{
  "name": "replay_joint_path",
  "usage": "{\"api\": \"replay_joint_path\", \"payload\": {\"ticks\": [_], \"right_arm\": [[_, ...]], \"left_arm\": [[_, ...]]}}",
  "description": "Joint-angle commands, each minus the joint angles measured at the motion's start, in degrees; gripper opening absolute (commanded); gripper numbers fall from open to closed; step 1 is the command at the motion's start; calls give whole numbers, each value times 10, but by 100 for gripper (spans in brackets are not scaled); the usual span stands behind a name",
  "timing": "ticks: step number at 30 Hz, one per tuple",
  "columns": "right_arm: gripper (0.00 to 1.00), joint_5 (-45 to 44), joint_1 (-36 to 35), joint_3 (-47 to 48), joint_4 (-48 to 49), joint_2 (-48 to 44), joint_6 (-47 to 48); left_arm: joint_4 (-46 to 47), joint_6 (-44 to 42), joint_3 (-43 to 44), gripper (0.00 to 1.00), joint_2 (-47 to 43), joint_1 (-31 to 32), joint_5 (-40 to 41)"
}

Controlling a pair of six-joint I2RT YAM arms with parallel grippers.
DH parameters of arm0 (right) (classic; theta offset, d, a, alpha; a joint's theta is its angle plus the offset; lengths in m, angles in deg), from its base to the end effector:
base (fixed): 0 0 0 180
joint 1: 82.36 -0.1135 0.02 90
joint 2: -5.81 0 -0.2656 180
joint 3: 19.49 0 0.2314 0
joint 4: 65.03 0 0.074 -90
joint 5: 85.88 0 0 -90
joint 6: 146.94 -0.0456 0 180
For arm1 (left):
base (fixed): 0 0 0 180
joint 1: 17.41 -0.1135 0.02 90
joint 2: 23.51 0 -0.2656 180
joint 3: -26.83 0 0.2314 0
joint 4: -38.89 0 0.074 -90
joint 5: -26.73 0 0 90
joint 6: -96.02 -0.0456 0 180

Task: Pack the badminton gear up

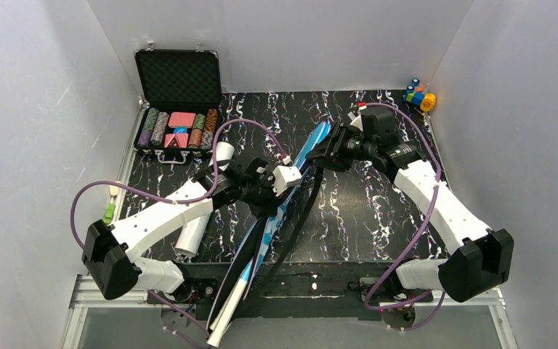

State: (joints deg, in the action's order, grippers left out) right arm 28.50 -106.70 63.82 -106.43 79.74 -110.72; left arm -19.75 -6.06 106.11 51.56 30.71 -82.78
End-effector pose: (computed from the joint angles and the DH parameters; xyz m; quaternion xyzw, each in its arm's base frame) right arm 0.2407 0.1296 0.3452 0.1183 0.8529 0.4419 0.2515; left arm 0.1558 -0.1966 0.2920 0.5154 0.7859 -0.2465 0.2364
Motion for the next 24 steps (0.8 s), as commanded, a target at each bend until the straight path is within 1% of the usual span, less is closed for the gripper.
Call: {"api": "replay_joint_path", "payload": {"ticks": [1,10,13,24], "right_arm": [[53,43,1,-14,31,-4,24],[53,40,2,-26,32,-5,33],[51,40,3,-27,39,-9,31],[26,45,4,-44,57,-30,23]], "left_arm": [[3,-30,40,0,-37,2,-35],[-8,-39,47,0,-40,2,-50],[-10,-41,46,0,-42,2,-52],[-13,-39,43,0,-42,1,-55]]}}
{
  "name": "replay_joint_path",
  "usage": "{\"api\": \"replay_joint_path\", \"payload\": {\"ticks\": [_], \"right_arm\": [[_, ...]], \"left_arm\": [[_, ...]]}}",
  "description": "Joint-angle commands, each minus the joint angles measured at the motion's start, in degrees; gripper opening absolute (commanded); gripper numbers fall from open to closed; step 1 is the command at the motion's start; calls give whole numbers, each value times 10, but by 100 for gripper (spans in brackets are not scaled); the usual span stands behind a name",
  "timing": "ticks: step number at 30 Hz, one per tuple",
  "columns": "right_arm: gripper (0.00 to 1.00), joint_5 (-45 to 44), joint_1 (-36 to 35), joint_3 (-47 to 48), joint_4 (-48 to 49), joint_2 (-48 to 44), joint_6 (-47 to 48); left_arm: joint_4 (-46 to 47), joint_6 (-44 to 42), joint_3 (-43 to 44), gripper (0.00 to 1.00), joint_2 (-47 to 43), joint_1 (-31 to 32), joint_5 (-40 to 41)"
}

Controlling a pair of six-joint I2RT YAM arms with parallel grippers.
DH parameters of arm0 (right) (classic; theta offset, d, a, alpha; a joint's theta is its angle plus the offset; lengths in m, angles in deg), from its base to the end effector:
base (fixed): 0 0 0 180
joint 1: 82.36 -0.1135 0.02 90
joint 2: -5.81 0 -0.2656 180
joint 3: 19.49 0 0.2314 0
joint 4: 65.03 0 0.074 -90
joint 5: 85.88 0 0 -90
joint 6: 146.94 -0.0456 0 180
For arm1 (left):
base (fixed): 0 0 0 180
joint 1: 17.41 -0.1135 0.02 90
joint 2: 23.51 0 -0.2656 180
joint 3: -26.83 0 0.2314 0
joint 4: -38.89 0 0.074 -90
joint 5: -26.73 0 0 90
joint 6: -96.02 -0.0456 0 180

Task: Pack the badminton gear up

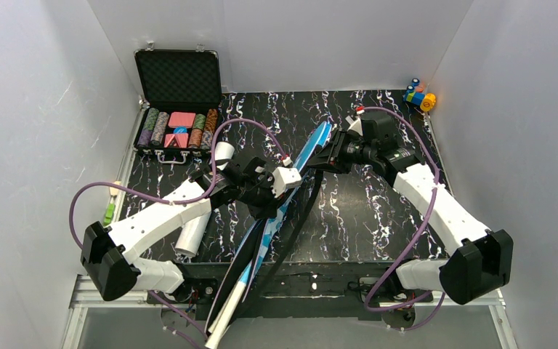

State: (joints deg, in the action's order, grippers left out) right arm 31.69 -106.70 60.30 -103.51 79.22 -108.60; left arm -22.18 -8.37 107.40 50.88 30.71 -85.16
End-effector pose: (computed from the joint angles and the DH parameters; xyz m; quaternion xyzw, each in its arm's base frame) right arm 0.2383 0.1309 0.3330 0.0886 0.8530 0.4537 0.2421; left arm 0.1512 -0.1941 0.2991 0.5346 0.7705 -0.2592 0.2309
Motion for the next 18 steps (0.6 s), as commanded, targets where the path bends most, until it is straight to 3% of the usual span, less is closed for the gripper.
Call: {"api": "replay_joint_path", "payload": {"ticks": [1,5,18], "right_arm": [[21,13,4,-11,28,-27,1],[14,22,4,-19,33,-31,-5],[25,28,4,-48,43,-57,-15]], "left_arm": [[13,-15,30,0,-35,2,-31],[13,-14,33,0,-32,1,-32],[13,-11,38,0,-24,2,-36]]}}
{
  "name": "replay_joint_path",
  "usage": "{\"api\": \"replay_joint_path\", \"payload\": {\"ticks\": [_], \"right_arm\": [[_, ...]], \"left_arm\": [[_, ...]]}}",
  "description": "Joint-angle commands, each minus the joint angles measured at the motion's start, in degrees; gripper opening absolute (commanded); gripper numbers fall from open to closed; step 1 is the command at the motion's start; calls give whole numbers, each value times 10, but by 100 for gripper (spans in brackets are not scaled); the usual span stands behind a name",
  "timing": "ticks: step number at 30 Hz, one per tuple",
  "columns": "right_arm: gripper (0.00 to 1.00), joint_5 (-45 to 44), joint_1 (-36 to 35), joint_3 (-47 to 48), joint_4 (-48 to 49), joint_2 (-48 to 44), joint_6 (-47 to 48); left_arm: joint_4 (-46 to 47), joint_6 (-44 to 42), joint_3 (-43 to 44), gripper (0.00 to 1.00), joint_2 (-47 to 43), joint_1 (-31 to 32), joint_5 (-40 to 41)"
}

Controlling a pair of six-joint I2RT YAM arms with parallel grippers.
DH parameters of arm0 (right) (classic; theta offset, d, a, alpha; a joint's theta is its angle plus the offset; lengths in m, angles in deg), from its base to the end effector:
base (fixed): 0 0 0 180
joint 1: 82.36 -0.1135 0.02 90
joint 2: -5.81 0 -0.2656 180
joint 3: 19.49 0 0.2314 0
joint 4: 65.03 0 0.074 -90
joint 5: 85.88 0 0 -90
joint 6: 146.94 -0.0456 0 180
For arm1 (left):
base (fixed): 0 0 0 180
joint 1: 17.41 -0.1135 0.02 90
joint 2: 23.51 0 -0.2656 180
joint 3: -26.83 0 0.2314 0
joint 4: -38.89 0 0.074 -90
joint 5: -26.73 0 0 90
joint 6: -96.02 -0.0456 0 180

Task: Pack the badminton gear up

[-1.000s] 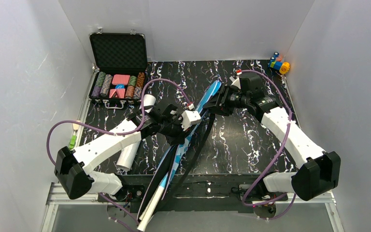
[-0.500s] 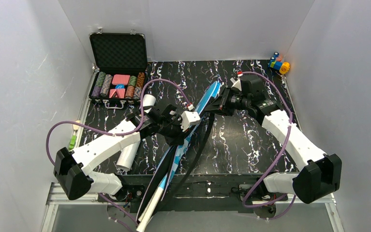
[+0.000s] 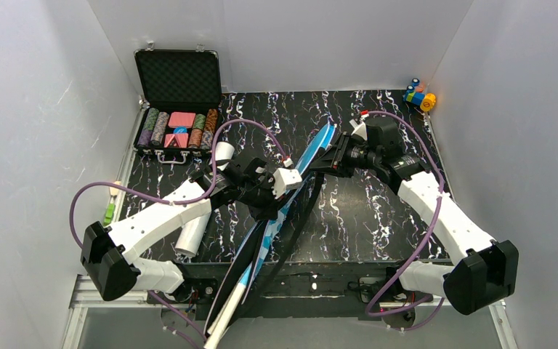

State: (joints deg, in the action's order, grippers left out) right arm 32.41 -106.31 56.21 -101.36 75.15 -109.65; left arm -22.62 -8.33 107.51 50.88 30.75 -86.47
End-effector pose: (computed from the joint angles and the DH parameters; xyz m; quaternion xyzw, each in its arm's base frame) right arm 0.2244 0.1233 0.3306 0.0901 0.8437 0.4668 0.2493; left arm 0.1498 -0.1943 0.2995 0.5364 0.7679 -0.2687 0.2243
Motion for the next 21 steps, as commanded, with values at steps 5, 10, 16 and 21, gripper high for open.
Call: {"api": "replay_joint_path", "payload": {"ticks": [5,10,16,21], "right_arm": [[31,19,0,-7,22,-18,-5],[33,18,0,-6,24,-18,-6],[38,10,0,-4,22,-19,-5],[35,7,0,-4,21,-20,-6]], "left_arm": [[17,-11,36,0,-26,1,-25],[16,-10,36,0,-26,1,-26],[17,-9,36,0,-27,1,-29],[18,-6,38,0,-25,1,-29]]}}
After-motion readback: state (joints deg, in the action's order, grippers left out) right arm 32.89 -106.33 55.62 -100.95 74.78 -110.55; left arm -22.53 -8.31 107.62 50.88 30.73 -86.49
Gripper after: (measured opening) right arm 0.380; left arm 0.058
